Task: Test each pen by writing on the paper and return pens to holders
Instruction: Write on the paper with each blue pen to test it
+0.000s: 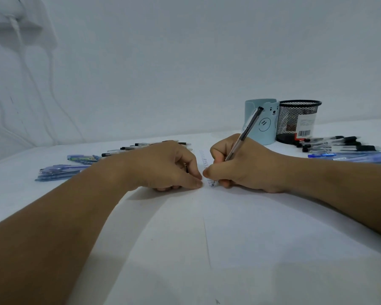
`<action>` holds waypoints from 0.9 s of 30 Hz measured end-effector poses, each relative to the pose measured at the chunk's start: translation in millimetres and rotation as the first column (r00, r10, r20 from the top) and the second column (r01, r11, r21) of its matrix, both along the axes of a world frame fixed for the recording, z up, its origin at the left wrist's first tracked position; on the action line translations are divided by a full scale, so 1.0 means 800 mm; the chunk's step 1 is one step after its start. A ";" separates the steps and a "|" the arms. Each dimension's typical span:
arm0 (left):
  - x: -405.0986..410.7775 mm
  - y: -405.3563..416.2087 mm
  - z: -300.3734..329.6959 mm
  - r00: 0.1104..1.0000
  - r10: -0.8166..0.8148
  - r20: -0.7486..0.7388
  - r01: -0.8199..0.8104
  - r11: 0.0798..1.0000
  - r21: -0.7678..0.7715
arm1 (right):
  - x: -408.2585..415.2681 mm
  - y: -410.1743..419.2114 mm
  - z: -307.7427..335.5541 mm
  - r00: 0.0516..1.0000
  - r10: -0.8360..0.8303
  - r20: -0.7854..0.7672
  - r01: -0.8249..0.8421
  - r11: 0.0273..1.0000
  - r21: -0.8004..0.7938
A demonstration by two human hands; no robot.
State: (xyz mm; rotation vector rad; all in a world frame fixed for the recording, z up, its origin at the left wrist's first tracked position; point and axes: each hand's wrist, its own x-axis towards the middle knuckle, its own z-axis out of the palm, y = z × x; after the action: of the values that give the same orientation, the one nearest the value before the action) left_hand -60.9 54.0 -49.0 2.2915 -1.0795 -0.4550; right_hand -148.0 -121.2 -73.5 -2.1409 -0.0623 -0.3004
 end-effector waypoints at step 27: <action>0.014 -0.004 0.009 0.997 -0.068 -0.035 0.071 0.995 0.073 | -0.002 0.004 0.000 1.000 0.028 0.004 -0.028 1.000 -0.015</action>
State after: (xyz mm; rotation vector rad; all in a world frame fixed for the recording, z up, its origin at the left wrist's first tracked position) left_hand -50.0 50.6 -42.0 2.3077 -1.1467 -0.5673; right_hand -149.7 -117.8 -73.1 -2.1520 -0.0972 -0.2889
